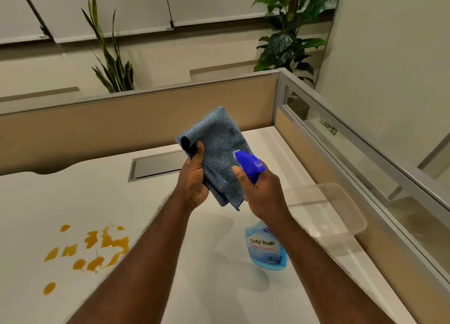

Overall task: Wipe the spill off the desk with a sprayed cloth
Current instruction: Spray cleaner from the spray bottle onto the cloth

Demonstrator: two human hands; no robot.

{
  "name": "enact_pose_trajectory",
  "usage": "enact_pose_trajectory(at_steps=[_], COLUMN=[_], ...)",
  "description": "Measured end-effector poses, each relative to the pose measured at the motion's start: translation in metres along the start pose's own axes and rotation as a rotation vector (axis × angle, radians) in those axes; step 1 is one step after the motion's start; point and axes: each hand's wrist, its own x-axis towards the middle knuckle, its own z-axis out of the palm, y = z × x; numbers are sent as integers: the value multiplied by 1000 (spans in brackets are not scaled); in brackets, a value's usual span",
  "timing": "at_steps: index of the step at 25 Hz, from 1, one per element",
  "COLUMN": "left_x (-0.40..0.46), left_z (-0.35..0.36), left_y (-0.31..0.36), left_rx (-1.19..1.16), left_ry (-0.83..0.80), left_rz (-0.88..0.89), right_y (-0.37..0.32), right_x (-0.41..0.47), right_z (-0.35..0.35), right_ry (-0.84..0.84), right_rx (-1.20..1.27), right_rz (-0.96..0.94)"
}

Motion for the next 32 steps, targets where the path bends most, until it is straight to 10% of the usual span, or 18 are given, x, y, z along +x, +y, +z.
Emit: enact_pose_trajectory(at_steps=[32], left_x=[0], left_z=[-4], left_y=[2], left_rx=[43], left_ry=[30], left_rz=[2], right_y=[5], right_x=[-2], right_z=[-2], right_ry=[7], right_rx=[-58], right_rz=[-32])
